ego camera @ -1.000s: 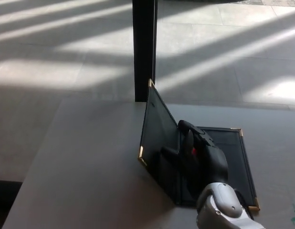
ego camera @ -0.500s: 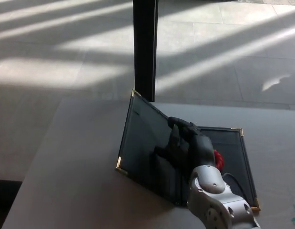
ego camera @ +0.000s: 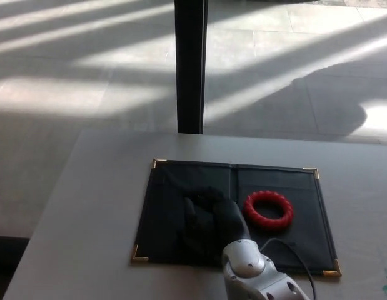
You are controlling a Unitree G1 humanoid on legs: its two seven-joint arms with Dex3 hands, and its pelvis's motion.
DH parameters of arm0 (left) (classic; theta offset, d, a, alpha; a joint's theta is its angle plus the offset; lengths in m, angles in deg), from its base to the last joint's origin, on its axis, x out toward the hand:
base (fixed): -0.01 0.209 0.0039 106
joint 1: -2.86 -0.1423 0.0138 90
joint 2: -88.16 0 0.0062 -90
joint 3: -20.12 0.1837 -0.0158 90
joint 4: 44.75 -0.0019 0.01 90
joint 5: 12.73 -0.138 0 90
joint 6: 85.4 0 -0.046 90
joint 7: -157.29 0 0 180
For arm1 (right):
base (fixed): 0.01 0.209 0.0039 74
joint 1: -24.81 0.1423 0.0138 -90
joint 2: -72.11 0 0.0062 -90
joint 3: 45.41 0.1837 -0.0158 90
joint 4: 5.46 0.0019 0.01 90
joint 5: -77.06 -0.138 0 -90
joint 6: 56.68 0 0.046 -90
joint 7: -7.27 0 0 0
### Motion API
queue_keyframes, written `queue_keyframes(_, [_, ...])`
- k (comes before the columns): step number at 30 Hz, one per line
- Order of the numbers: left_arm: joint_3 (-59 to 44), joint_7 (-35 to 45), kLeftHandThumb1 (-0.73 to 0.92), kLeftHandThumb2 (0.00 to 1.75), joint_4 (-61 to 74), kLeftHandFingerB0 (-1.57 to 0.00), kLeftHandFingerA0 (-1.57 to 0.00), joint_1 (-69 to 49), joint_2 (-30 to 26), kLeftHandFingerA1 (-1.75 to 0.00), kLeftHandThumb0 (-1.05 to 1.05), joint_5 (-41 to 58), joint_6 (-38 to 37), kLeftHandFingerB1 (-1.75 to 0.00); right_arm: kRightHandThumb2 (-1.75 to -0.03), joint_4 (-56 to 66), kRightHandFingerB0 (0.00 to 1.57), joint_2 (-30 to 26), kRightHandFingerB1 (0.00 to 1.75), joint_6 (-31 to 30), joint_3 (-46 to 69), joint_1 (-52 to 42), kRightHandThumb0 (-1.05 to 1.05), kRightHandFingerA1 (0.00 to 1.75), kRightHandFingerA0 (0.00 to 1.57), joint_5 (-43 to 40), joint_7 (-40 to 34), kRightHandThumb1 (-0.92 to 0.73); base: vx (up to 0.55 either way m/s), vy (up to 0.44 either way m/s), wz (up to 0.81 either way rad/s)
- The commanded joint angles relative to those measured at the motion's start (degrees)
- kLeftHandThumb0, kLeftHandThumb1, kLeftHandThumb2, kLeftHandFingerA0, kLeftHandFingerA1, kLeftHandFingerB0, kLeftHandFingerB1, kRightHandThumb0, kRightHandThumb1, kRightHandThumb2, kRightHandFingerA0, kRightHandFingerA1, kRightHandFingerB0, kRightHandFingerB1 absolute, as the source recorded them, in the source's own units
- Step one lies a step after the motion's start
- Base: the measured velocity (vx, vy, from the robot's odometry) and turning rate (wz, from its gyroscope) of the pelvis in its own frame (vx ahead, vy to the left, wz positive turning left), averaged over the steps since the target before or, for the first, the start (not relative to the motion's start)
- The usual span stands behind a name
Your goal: There is a diary kept infront of the robot and the robot uses its right hand to grab its cover and puses it to the left to open it.
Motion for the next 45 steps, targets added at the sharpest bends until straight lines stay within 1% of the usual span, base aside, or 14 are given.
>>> queue_keyframes(1, [0.48,-1.01,0.92,1.01,-0.89,-0.41,-0.51,0.76,-1.31,-1.1,-0.86,-0.93,0.48,-0.97,-1.09,-2.15,0.27,6.61,0.58,-1.81,1.07,-0.85,-0.68,0.78,0.51,0.49,1.76,-0.76,0.0,0.0,0.0])
queue_keyframes(2, [0.51,-1.13,0.92,1.01,-0.69,-0.41,-0.52,0.7,-1.28,-1.1,-0.87,-0.93,0.49,-0.96,-0.73,-1.73,0.25,6.66,0.47,-2.3,1.53,-1.08,-0.67,0.79,0.49,0.19,1.59,-0.92,0.0,0.0,0.0])
queue_keyframes(4, [0.12,-0.48,0.92,1.0,-0.37,-0.4,-0.51,0.33,-1.33,-1.12,-0.89,-0.4,0.15,-0.96,-1.14,-1.21,0.09,6.67,0.51,-2.93,2.29,-1.51,-0.49,0.76,0.5,-0.16,1.56,-0.68,0.0,0.0,0.0])
queue_keyframes(5, [0.22,-0.47,0.92,1.0,-0.15,-0.39,-0.5,0.22,-1.44,-1.11,-0.9,-0.45,0.48,-0.96,-0.71,-1.25,0.23,6.85,0.48,-3.18,2.77,-1.55,-0.66,0.75,0.47,-0.29,1.4,-0.92,0.0,0.0,0.0])
queue_keyframes(10, [-0.18,-0.97,0.87,1.19,-0.98,-0.47,-0.52,0.33,-1.36,-0.98,-0.91,-0.14,0.6,-0.89,-1.09,0.93,0.24,4.62,0.54,-5.27,3.88,0.08,-0.65,0.7,0.44,0.48,1.97,-0.78,0.0,0.0,0.0])
queue_keyframes(11, [-0.15,-0.87,0.92,1.03,-1.1,-0.41,-0.48,0.14,-1.32,-1.0,-0.91,-0.2,0.58,-0.89,-0.73,2.07,0.23,4.76,0.43,-6.3,5.06,0.46,-0.66,0.69,0.44,-0.48,1.95,-0.92,0.0,0.0,0.0])
queue_keyframes(21, [-0.25,-0.7,0.92,1.01,-0.04,-0.38,-0.5,-1.85,-0.82,-1.12,-0.88,-0.07,0.45,-0.93,-1.06,10.91,0.27,2.56,0.56,-11.52,17.22,7.79,-0.64,0.71,0.48,-5.12,3.03,-0.73,0.0,0.0,0.0])
queue_keyframes(25, [-0.35,-0.74,0.92,1.01,-0.21,-0.41,-0.48,-2.14,-0.63,-1.0,-0.89,-0.07,0.37,-0.86,-1.05,15.34,0.28,1.15,0.56,-14.68,23.83,9.0,-0.64,0.7,0.49,-8.11,1.82,-0.72,0.0,0.0,0.0])
queue_keyframes(26, [-0.39,-0.56,0.92,1.01,-0.31,-0.35,-0.44,-2.11,-0.62,-1.08,-0.87,-0.01,0.35,-0.91,-0.68,16.29,0.31,0.63,0.49,-14.98,24.63,8.95,-0.65,0.69,0.49,-8.39,2.35,-0.92,0.0,0.0,0.0])
queue_keyframes(37, [-1.67,-0.69,0.92,1.01,-0.1,-0.4,-0.48,-3.39,-0.33,-1.01,-0.91,0.81,0.02,-0.88,-0.66,31.65,0.31,-9.78,0.45,-20.4,39.95,3.14,-0.68,0.66,0.48,-14.91,6.44,-0.9,0.0,0.0,0.0])
queue_keyframes(38, [-1.91,-0.46,0.92,0.98,-0.01,-0.4,-0.46,-3.6,-0.46,-1.01,-0.91,0.94,0.12,-0.88,-1.04,32.75,0.3,-11.09,0.56,-20.66,40.93,2.45,-0.66,0.7,0.49,-14.6,6.22,-0.71,0.0,0.0,0.0])
queue_keyframes(42, [-2.32,0.74,0.92,1.0,0.34,-0.38,-0.46,-4.12,-0.67,-0.99,-0.88,1.1,0.11,-0.86,-0.67,35.31,0.35,-17.26,0.44,-21.1,46.57,-0.58,-0.62,0.59,0.5,-16.74,8.66,-0.91,0.0,0.0,0.0])
queue_keyframes(43, [-2.31,0.73,0.92,1.01,0.11,-0.38,-0.47,-4.07,-0.67,-0.98,-0.88,1.0,0.07,-0.85,-1.1,34.67,0.18,-18.89,0.51,-20.19,48.39,-0.99,-0.51,0.7,0.49,-17.0,9.03,-0.67,0.0,0.0,0.0])
queue_keyframes(45, [-2.37,0.79,0.92,1.01,-0.11,-0.33,-0.43,-4.33,-0.69,-1.08,-0.89,0.88,0.0,-0.89,-0.67,32.65,0.26,-22.03,0.42,-17.65,52.22,-1.91,-0.64,0.62,0.41,-18.76,11.64,-0.89,0.0,0.0,0.0])
